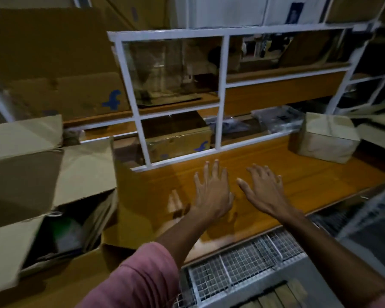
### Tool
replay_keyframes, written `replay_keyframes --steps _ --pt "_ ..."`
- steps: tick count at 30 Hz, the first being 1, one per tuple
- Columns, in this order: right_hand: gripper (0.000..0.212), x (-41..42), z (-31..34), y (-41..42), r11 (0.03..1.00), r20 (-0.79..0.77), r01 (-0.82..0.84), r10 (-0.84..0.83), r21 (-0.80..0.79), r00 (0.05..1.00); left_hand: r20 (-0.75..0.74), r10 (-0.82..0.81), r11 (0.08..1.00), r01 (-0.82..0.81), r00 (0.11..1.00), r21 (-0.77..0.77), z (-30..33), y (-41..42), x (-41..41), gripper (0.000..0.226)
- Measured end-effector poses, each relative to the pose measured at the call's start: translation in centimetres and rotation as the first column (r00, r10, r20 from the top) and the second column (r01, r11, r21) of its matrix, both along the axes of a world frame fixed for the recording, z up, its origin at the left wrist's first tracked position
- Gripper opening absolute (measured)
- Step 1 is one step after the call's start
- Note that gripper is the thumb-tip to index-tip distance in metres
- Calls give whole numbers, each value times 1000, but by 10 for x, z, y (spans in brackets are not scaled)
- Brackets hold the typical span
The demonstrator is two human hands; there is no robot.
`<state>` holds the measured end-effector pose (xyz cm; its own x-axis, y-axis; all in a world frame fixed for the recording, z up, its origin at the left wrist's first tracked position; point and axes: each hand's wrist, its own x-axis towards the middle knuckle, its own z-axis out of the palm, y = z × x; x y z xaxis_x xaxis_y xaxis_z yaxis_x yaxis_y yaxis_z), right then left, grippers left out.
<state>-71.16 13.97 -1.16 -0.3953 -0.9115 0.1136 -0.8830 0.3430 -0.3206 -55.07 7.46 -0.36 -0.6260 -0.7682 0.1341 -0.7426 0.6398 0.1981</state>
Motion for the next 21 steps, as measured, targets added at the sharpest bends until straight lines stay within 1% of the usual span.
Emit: replay_keyframes --steps 4,8,10,14,17,21 --pt "74 -48 -16 6 997 14 52 -53 50 998 30 -43 999 43 999 13 -16 -4 -41 76" --pt "88 -77 -33 -3 993 37 87 -90 77 995 47 -94 995 92 995 31 -32 -25 -76 79" --pt "91 -93 -42 -10 993 32 95 -97 77 995 49 -114 993 112 992 39 -40 -42 -95 81" --pt "91 -131 -49 -27 986 -4 145 -145 87 989 21 -158 987 157 987 31 -48 -72 -133 81" --pt "88 -160 -50 -38 978 -31 180 -177 102 984 12 -190 980 188 982 59 -54 -87 -158 82" --pt "95 -192 -46 -53 970 -30 219 -217 101 976 32 -250 966 247 968 76 -58 -106 -186 86"
